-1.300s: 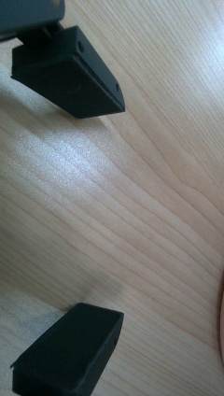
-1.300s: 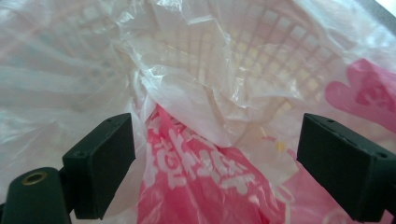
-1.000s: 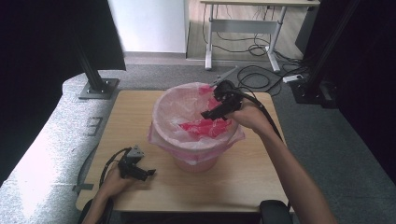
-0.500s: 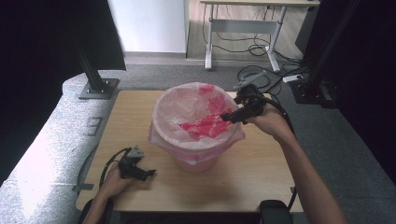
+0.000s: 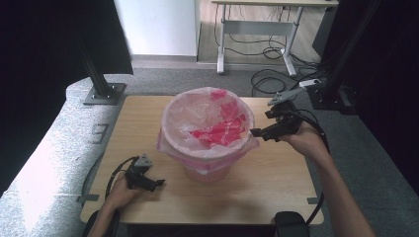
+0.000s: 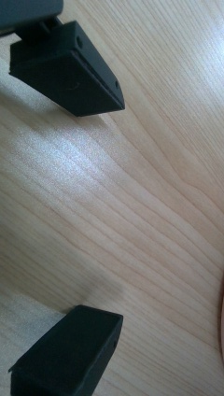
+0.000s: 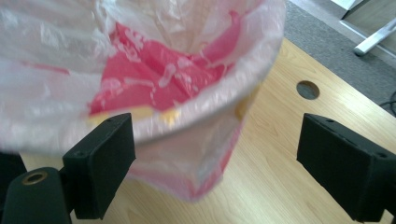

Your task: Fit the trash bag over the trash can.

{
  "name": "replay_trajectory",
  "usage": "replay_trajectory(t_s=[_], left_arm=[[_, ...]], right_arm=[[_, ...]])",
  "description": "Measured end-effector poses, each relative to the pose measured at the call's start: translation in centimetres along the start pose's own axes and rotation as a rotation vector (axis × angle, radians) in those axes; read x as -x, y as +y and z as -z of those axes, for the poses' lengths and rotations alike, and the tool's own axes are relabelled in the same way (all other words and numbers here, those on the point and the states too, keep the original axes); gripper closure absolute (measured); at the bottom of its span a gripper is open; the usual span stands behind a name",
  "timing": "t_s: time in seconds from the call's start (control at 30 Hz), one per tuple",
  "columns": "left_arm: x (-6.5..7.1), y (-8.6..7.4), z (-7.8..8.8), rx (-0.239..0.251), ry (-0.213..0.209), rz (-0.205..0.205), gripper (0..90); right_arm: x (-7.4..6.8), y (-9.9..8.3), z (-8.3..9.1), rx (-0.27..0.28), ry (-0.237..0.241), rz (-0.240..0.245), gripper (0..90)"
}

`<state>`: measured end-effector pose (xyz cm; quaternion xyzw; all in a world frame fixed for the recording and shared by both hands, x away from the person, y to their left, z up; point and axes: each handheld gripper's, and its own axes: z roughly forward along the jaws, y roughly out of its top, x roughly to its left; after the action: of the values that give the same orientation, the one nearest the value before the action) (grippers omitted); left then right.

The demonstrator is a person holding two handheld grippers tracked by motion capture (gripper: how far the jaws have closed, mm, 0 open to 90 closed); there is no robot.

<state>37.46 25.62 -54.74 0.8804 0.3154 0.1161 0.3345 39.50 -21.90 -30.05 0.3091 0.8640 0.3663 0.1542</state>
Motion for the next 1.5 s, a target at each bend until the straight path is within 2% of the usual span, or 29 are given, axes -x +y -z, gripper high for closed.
replay_trajectory(t_s=[0.27,0.37,0.53,0.77,1.1,1.33,1.5], left_arm=[[0.0,0.0,0.0,-0.001,0.001,0.002,1.5],[0.0,0.0,0.0,-0.002,0.002,0.003,1.4],[0.1,0.0,0.0,-0.003,0.003,0.002,1.4],[0.1,0.0,0.0,0.001,0.004,0.008,1.5],[0.2,0.0,0.0,0.0,0.005,0.008,1.4],[0.2,0.0,0.0,0.002,0.006,0.008,1.4],[0.1,0.0,0.0,-0.001,0.006,0.005,1.4]], right_arm=[[0.3,-2.8,0.0,0.003,-0.009,-0.02,10.8],[0.4,-3.8,-0.4,-0.007,-0.024,-0.017,10.7],[0.4,-5.5,-1.5,-0.011,-0.02,-0.022,10.7],[0.2,-7.7,-3.7,-0.026,-0.025,-0.035,10.7],[-0.7,-10.7,-7.6,-0.038,-0.005,-0.036,10.7],[-1.1,-13.0,-10.2,-0.032,-0.018,-0.039,10.6],[-1.5,-15.0,-12.2,-0.033,-0.014,-0.07,10.5]])
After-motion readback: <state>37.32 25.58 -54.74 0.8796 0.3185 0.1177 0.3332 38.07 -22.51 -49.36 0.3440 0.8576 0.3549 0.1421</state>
